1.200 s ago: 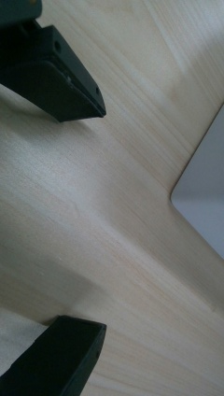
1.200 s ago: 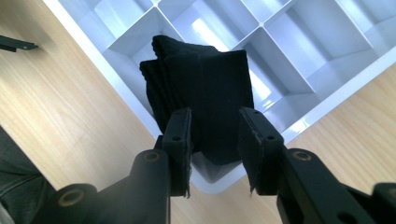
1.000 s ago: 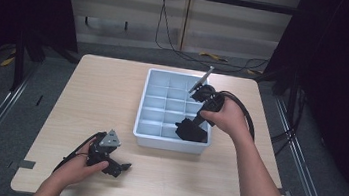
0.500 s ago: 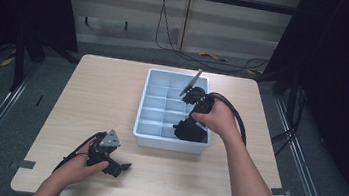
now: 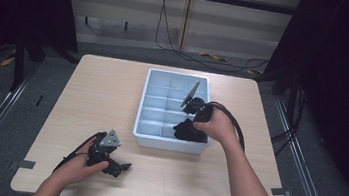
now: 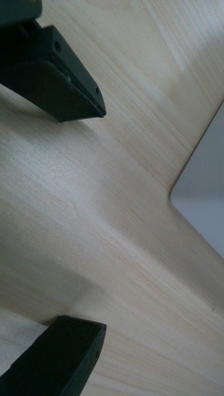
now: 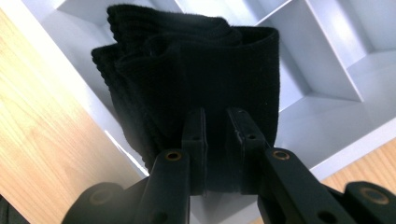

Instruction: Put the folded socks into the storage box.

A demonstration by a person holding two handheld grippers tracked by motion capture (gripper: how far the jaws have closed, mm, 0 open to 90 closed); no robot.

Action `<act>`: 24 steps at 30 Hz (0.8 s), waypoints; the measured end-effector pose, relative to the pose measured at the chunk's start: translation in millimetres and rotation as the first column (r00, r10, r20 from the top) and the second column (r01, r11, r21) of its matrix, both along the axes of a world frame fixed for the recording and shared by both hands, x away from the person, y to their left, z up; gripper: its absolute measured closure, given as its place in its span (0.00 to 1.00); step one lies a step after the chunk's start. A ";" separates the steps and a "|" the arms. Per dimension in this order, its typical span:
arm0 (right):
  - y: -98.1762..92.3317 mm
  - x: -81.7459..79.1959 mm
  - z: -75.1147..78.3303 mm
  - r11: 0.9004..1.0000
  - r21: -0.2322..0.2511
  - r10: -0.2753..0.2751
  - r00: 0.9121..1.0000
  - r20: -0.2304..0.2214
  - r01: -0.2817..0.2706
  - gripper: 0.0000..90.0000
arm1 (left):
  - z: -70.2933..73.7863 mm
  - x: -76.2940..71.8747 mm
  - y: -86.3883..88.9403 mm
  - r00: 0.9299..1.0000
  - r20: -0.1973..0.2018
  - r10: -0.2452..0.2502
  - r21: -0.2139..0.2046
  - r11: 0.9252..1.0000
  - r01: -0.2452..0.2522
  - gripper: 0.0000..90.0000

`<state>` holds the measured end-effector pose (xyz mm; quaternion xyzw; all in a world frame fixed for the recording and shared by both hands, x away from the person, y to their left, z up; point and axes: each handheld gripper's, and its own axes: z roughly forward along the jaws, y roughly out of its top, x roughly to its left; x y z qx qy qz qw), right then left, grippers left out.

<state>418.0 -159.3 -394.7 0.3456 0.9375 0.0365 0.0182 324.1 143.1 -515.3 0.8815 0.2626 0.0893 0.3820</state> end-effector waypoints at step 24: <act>-16.5 -4.4 -27.4 0.999 0.019 -0.041 0.999 -0.029 0.042 0.90 | -0.1 -0.2 -0.2 1.000 -0.003 0.002 -0.003 1.000 -0.002 0.00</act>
